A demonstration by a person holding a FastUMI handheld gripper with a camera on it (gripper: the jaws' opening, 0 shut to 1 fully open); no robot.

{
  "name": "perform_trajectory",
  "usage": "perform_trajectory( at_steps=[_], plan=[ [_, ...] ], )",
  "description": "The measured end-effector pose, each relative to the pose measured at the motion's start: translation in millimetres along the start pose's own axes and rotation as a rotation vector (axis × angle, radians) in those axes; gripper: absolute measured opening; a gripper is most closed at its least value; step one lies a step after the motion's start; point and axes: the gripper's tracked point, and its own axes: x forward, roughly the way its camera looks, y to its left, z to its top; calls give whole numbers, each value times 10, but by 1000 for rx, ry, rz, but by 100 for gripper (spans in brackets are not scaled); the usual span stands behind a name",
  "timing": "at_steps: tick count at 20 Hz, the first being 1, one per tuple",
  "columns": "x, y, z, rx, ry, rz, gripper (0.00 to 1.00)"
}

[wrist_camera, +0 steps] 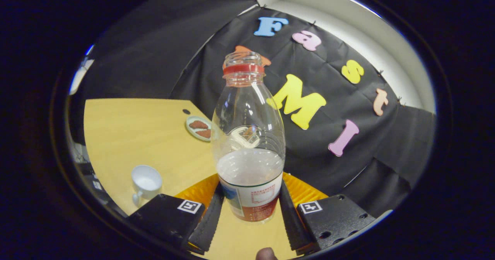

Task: Take the bottle from table, then pour the juice into the cup, finally place the bottle on the coaster

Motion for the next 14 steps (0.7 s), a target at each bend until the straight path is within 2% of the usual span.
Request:
perform_trajectory(
  at_steps=[4,7,14],
  plan=[
    [-41,-328,278,193,-123,-26,77],
    [-31,-557,329,291,-178,-41,77],
    [489,-638,97,512,-159,29,77]
  ],
)
